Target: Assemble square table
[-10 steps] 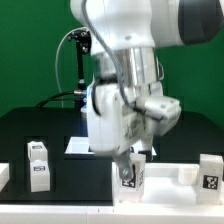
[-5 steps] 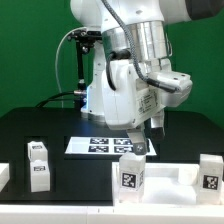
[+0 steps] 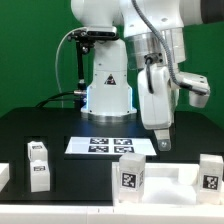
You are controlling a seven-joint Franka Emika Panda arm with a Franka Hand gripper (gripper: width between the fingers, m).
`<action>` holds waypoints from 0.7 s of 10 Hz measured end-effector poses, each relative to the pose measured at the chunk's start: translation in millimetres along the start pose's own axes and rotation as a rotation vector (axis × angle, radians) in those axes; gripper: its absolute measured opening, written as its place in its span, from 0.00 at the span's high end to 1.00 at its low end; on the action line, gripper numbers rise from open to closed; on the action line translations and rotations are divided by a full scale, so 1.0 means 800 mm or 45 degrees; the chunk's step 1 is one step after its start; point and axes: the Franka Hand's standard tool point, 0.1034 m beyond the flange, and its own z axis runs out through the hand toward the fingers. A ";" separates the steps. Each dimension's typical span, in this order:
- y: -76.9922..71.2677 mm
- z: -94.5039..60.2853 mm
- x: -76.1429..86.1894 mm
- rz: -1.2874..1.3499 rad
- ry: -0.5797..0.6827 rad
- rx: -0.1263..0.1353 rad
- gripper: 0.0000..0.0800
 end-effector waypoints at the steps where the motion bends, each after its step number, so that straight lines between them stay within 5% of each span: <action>1: 0.018 0.005 -0.001 0.021 0.005 -0.026 0.19; 5: 0.016 0.008 -0.001 0.006 0.008 -0.021 0.19; 7: 0.028 0.022 0.010 -0.036 0.040 0.034 0.19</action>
Offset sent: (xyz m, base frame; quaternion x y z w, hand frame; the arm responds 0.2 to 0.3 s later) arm 0.0000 0.0000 0.0000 0.0000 0.0000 0.0000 1.0000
